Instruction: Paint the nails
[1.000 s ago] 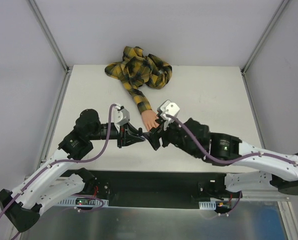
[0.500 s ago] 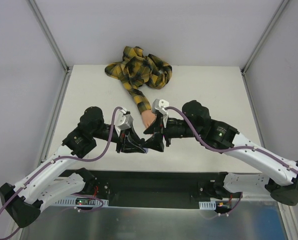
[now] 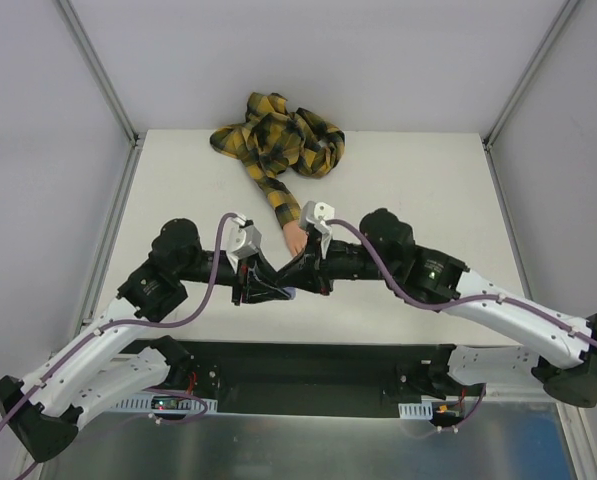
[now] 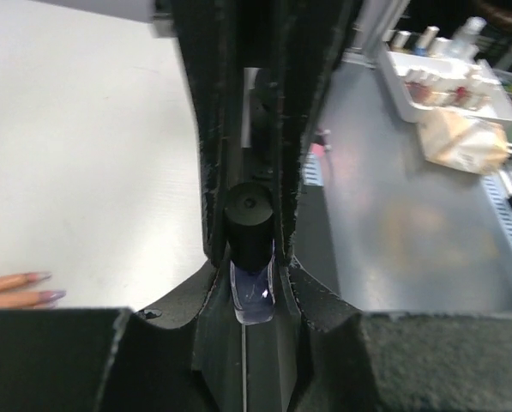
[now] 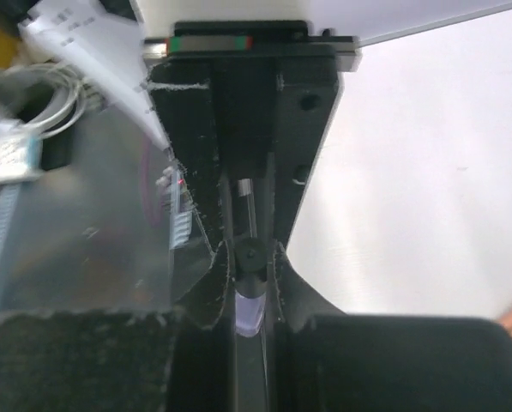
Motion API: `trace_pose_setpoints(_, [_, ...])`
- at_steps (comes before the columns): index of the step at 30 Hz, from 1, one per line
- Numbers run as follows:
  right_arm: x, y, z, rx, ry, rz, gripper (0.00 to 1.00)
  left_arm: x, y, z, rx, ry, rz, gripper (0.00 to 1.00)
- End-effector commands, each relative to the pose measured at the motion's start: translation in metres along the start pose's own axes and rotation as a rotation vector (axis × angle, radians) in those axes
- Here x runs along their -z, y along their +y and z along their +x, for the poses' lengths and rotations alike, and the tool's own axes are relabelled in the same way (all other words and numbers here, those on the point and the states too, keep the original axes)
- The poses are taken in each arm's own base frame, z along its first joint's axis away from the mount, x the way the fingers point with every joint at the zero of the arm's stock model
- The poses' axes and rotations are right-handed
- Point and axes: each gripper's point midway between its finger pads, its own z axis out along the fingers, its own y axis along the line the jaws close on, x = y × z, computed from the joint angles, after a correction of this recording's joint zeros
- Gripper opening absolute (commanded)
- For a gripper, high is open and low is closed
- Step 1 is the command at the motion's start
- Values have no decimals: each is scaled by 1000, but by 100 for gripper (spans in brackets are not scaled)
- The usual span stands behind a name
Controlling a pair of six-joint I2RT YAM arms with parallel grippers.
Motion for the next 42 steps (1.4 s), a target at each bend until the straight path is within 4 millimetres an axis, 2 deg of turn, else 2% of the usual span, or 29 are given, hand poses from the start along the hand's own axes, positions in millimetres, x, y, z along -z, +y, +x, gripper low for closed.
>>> trace_pose_setpoints(1, [55, -87, -11, 101, -99, 879, 0, 15, 45, -32, -127, -117, -322, 0])
trace_pose_setpoints(2, [51, -60, -8, 162, -87, 968, 0, 20, 58, -33, -119, -123, -397, 0])
trace_pose_setpoints(3, [65, -55, -35, 134, -145, 1089, 0, 27, 72, -31, -104, -122, -482, 0])
trace_pose_setpoints(4, [67, -64, -16, 211, -28, 1248, 0, 31, 78, -32, -104, -123, -518, 0])
trace_pose_setpoints(6, [63, -60, -18, 136, -57, 1278, 0, 37, 89, -32, -93, -128, -587, 0])
trace_pose_setpoints(9, [49, -58, -15, 77, -76, 1200, 0, 37, 91, -28, -88, -121, -593, 0])
trace_pose_setpoints(10, [40, -55, -15, 61, -68, 1146, 0, 34, 87, -29, -90, -119, -565, 0])
trace_pose_setpoints(12, [41, -55, -18, 59, -62, 1104, 1, 29, 83, -27, -90, -108, -526, 0])
trace_pose_setpoints(13, [35, -51, -17, 43, -57, 1044, 7, 26, 77, -28, -94, -105, -490, 0])
trace_pose_setpoints(14, [40, -51, -20, 58, -52, 1010, 25, 24, 75, -27, -96, -99, -469, 0])
trace_pose_setpoints(16, [34, -42, -19, 72, -21, 877, 35, 22, 68, -27, -99, -96, -429, 0])
trace_pose_setpoints(17, [35, -47, -16, 75, -3, 851, 42, 18, 63, -26, -98, -87, -392, 0])
trace_pose_setpoints(18, [44, -43, -21, 71, -18, 806, 45, 16, 58, -25, -100, -82, -358, 0])
trace_pose_setpoints(20, [42, -37, -15, 58, 4, 678, 54, 10, 45, -24, -97, -69, -270, 0])
trace_pose_setpoints(21, [47, -32, -19, 51, -13, 618, 56, 8, 42, -23, -94, -64, -243, 0])
trace_pose_setpoints(22, [42, -18, -18, 51, -8, 494, 58, 7, 38, -24, -90, -61, -217, 0])
trace_pose_setpoints(24, [44, -18, -19, 41, -23, 405, 63, 2, 24, -20, -79, -42, -114, 0])
trace_pose_setpoints(26, [41, -4, -21, 37, -26, 233, 65, -2, 12, -18, -55, -27, -20, 0])
trace_pose_setpoints(27, [39, -1, -23, 36, -32, 190, 65, -2, -2, -19, -64, -24, 61, 0])
trace_pose_setpoints(30, [32, 7, -28, 32, -48, 63, 65, -3, -14, -17, -43, -20, 135, 0])
trace_pose_setpoints(34, [19, 14, -28, 14, -36, -52, 62, -2, -17, -18, -51, -25, 151, 0])
trace_pose_setpoints(38, [7, 13, -22, -7, -11, -96, 47, -2, -17, -18, -46, -24, 152, 0])
trace_pose_setpoints(42, [5, 13, -18, -18, -4, -102, 37, -2, -16, -20, -55, -33, 133, 0])
